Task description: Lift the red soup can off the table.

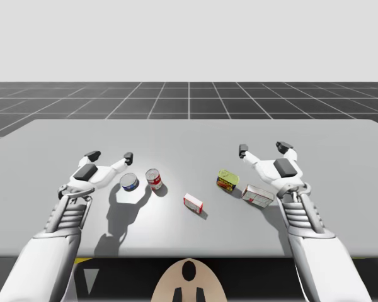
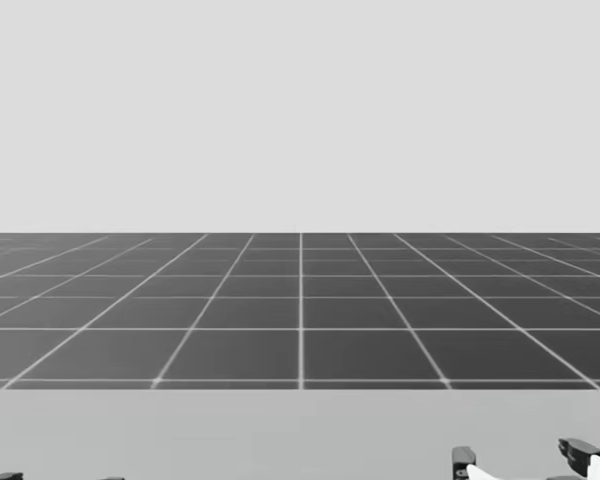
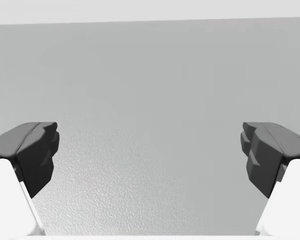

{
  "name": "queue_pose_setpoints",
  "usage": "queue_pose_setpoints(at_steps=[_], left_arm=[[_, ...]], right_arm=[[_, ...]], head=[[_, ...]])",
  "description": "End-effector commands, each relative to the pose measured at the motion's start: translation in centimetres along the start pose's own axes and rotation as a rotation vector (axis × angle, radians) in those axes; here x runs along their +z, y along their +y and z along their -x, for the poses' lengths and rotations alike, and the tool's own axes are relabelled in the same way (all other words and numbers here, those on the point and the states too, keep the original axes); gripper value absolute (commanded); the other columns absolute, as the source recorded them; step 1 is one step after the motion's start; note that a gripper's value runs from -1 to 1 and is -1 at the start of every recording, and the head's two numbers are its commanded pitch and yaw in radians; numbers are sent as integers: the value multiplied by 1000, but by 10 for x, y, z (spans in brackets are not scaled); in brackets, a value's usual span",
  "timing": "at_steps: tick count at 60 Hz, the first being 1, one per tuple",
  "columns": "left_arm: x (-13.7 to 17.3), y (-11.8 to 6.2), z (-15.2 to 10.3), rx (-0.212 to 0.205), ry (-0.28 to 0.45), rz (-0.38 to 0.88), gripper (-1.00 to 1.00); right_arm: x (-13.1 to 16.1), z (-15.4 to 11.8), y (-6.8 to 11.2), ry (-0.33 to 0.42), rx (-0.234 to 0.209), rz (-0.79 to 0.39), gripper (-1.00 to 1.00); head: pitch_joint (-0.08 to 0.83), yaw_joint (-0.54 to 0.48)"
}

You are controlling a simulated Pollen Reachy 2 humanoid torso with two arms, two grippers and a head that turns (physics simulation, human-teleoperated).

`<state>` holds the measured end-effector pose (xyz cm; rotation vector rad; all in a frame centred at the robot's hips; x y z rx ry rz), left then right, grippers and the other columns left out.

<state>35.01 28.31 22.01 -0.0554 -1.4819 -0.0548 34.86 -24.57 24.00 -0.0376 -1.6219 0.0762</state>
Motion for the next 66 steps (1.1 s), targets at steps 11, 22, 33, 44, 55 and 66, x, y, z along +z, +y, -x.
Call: queue_pose_setpoints(at_steps=[11,22,33,44,55,66], left_arm=[[1,0,0,-10,-9,-2,-1000],[2,1,-1,-12,-14,-6,-1000],[1,1,-2,-22,-18,-8,-1000],[1,3,-3,-21,-23,-13,-1000],[1,4,-3,-24,-21,-15,-1000],[1,4,-3,-26,-19,-13,-1000]], right_arm=[[0,-1,0,12,-35,-14,-1000],[-1,-1,-2,17,-36,-1,-1000],[-1,-1,-2,20,-28,2,-1000],[-1,-1,-2,21,-33,-2,-1000],[-1,-2,-1,24,-32,-5,-1000],[1,-3,0,30,-46,-19,-1000]], head=[[27,3],[162,-3],[301,0],[453,42],[558,133],[637,200]])
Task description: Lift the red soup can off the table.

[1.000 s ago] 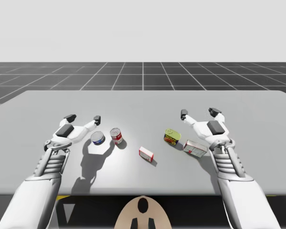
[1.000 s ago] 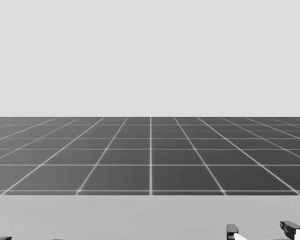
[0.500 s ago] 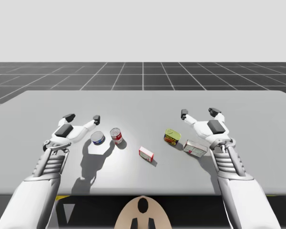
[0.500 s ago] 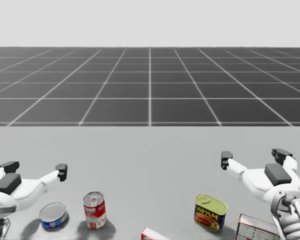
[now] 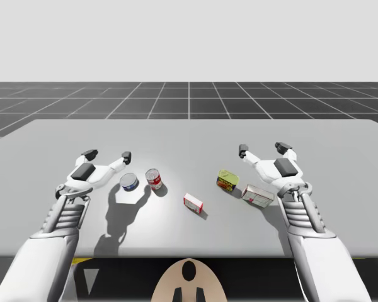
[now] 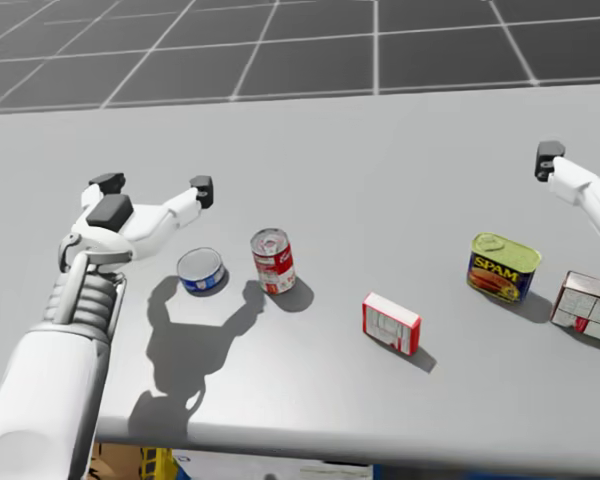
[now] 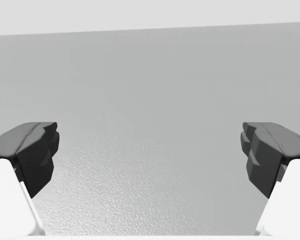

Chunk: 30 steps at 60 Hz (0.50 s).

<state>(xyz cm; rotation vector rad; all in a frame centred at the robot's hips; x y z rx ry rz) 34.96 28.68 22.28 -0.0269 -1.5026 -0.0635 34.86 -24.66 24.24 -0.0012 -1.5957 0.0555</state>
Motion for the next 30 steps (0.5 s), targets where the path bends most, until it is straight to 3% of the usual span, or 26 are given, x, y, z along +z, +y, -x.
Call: queue_pose_setpoints(at_steps=[1,20,30], left_arm=[[0,0,0,-2,1,2,-1000],[14,-10,-11,1,-14,77,-1000],[41,-23,-23,-11,148,227,-1000]], right_arm=[[1,-1,1,4,-9,-10,-1000],[2,1,4,10,-7,-9,-1000],[1,4,6,21,-5,-6,-1000]], head=[[639,204],[647,232],[644,231]])
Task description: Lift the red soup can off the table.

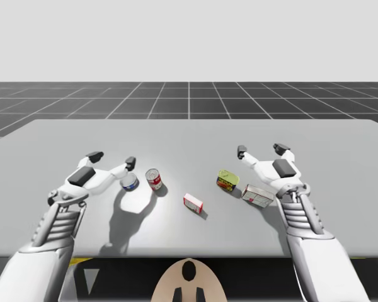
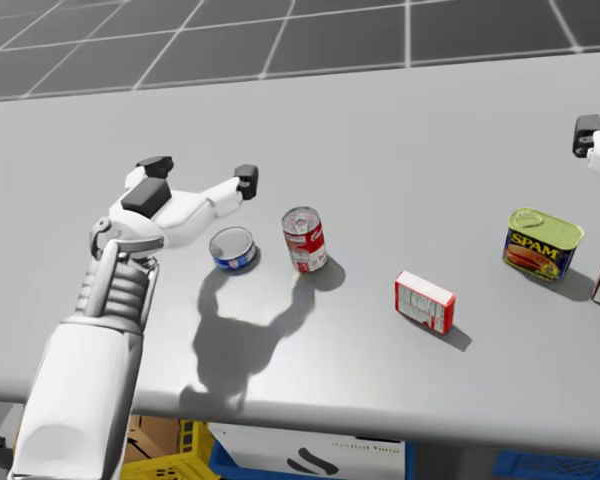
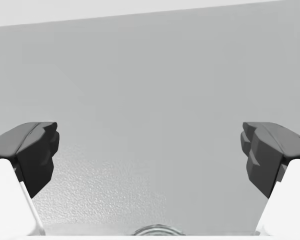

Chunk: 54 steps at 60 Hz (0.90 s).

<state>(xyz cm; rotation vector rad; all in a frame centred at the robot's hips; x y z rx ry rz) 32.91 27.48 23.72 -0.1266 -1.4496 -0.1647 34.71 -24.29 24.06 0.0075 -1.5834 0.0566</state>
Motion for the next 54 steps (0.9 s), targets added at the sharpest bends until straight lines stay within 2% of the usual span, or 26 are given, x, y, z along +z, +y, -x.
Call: queue_pose_setpoints(at_steps=[1,4,13,16,28,37,44,54], left_arm=[[21,-14,-10,-5,112,103,-1000],[31,-20,-13,-10,152,154,-1000],[50,-37,-13,-50,198,253,-1000],[55,-44,-9,-78,217,277,-1000],[52,-58,17,-99,278,321,-1000],[39,-63,34,-84,307,319,-1000],[27,-67,43,-97,310,314,-1000],[7,-68,44,-63,277,321,-1000]], right_arm=[[0,2,3,9,-1,-2,-1000],[1,2,6,9,0,-9,-1000],[4,0,9,6,0,-21,-1000],[4,0,9,6,0,-20,-1000],[6,-2,7,-1,-6,-21,-1000],[6,-2,6,-3,-9,-18,-1000],[5,-3,5,-6,-9,-15,-1000],[6,-4,4,-10,-11,-8,-1000]], head=[[645,232],[649,239],[651,241],[653,240],[664,244],[668,241],[669,242],[666,238]])
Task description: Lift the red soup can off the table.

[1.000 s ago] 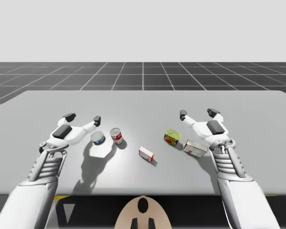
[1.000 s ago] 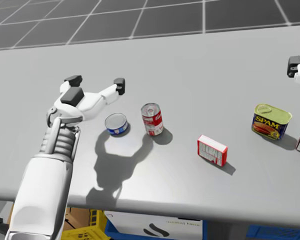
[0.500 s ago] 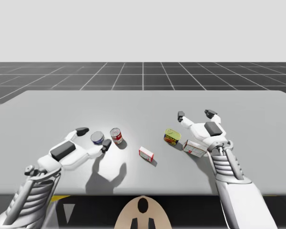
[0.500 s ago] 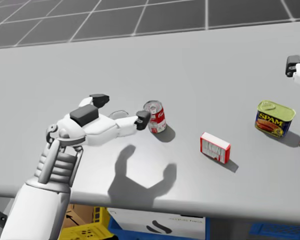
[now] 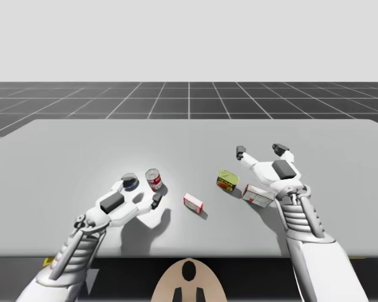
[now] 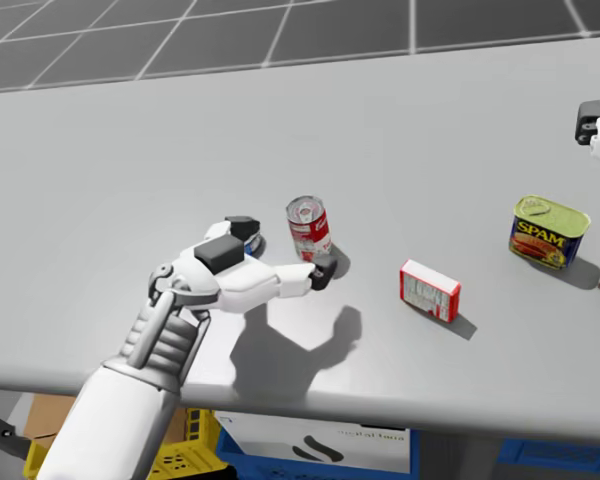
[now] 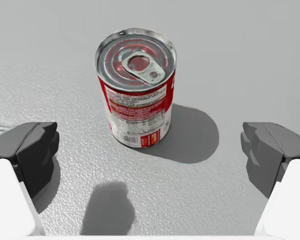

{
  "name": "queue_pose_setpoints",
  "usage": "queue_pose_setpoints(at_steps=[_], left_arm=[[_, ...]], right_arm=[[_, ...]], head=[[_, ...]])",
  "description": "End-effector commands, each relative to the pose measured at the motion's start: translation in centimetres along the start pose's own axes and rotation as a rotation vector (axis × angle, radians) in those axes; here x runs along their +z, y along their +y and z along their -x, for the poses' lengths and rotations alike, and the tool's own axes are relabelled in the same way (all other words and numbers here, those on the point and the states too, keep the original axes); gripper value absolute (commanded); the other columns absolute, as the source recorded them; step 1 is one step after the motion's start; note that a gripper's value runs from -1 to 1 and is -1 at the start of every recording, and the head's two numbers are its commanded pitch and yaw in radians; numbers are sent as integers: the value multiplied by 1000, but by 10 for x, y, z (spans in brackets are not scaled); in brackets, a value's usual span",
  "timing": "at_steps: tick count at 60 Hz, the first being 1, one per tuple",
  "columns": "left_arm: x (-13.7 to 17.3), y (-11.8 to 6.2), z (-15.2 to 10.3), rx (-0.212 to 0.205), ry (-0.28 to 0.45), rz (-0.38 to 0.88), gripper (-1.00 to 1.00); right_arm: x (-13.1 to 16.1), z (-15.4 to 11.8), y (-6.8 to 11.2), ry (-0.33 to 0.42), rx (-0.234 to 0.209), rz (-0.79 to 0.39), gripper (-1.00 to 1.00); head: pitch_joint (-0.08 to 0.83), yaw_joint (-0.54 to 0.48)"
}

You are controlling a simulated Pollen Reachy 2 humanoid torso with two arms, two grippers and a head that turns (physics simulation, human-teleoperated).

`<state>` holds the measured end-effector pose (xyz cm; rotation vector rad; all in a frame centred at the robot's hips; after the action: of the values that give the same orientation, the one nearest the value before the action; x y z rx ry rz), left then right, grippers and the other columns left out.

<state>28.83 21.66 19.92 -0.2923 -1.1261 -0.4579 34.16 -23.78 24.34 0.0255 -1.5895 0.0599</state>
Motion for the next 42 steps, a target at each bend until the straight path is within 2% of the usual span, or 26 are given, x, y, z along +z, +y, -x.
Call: queue_pose_setpoints(at_steps=[1,11,16,31,39,41,42], left_arm=[[-18,3,-2,9,-21,4,-1000],[-39,7,-5,38,-31,1,-1000],[-50,10,-8,81,-30,24,-1000],[-76,7,-10,67,-3,13,-1000],[-77,7,-6,67,11,6,-1000],[-76,6,-5,63,10,1,-870],[-76,6,-4,60,11,-2,-287]], right_arm=[[0,-1,-1,-3,-2,5,-1000],[0,-1,-2,-7,-2,7,-1000],[1,-2,-2,-10,-4,9,-1000],[2,-4,-4,-16,-10,12,-1000],[2,-4,-5,-20,-10,13,-1000],[2,-4,-5,-20,-10,14,-1000],[2,-4,-5,-20,-10,14,-1000]], head=[[666,237],[667,236],[668,232],[674,216],[673,211],[673,211],[672,211]])
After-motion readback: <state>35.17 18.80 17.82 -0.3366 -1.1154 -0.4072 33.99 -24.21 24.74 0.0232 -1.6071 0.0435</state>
